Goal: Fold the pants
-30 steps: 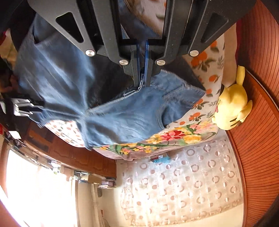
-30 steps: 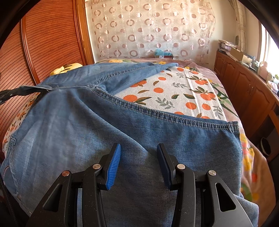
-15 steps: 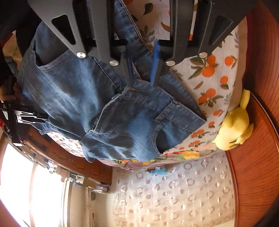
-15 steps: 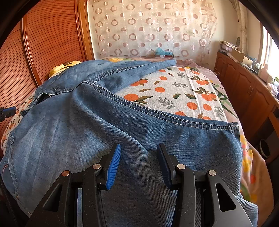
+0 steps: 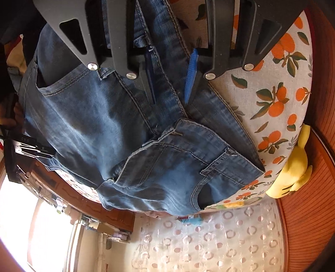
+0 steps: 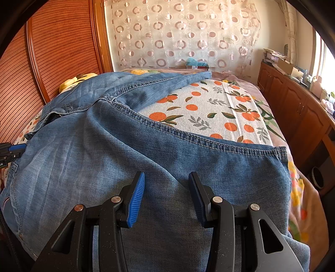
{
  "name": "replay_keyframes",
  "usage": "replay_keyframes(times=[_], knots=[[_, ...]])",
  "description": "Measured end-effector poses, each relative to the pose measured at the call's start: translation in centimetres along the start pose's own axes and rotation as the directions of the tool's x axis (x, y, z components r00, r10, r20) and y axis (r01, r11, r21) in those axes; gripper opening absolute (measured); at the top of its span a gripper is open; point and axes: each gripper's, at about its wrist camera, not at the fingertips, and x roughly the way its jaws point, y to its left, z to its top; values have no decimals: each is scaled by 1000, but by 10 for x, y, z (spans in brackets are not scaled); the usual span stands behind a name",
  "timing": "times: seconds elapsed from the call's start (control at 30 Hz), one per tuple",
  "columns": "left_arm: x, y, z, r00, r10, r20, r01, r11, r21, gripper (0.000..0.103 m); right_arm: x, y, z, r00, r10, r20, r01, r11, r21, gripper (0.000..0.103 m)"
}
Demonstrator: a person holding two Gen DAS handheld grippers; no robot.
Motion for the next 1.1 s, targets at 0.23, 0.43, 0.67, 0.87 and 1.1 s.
replay_keyframes(times=[0.23, 0.43, 0.67, 0.87, 1.1], knots=[[2, 3, 3, 1000, -2, 30, 4, 999, -47, 7, 0, 0, 0, 1000, 0, 1, 0, 1000, 1, 45], [-26, 9, 0, 995, 28, 98, -19, 996, -89, 2, -1, 0, -1, 1000, 2, 2, -2, 1000, 3, 45], [-60, 20, -15, 989, 119, 86, -109, 987, -116, 0, 0, 0, 0, 1000, -1, 2, 1, 1000, 3, 45], [-53, 27, -27, 991, 117, 61, -109, 987, -117, 0, 0, 0, 0, 1000, 0, 2, 0, 1000, 6, 45], [-48, 24, -6, 994, 56, 93, -45, 992, -116, 18, -4, -1, 2, 1000, -23, 18, 23, 1000, 12, 45]])
